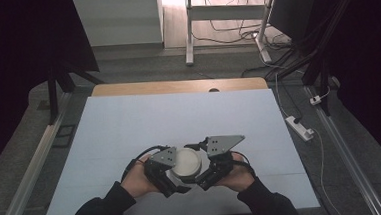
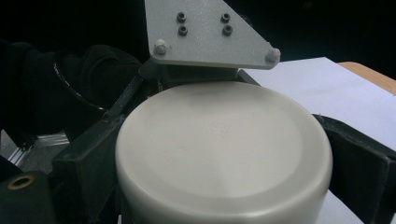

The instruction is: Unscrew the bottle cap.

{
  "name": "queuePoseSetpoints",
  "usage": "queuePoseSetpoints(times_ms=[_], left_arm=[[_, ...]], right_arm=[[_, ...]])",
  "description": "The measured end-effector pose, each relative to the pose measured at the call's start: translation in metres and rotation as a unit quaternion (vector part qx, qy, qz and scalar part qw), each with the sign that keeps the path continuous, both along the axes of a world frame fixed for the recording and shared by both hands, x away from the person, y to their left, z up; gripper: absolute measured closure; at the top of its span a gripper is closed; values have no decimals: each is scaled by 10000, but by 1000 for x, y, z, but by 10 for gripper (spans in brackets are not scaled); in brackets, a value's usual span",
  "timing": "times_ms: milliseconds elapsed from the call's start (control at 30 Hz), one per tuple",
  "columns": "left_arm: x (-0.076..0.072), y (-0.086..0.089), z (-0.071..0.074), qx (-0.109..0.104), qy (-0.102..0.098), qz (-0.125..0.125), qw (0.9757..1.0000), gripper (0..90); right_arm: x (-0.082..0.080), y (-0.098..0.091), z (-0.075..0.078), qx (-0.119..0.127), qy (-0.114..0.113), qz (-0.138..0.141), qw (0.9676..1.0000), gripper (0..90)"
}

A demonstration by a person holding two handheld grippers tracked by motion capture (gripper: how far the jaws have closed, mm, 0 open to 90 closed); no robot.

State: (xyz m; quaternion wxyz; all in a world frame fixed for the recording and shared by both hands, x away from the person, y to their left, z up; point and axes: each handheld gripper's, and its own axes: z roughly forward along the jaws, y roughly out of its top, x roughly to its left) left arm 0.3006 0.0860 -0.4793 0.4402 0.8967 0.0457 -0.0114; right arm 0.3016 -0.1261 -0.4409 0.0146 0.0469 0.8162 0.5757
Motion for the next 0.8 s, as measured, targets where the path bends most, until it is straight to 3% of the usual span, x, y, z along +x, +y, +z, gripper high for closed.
queuePoseSetpoints(times_ms=[467,800], left_arm=[[1,1,-3,48,-12,-109,9999,72],[3,4,-4,-121,56,-73,9999,73]], right_arm=[[-1,-2,1,1,1,41,10000,79],[0,-3,2,122,-28,-63,9999,80]])
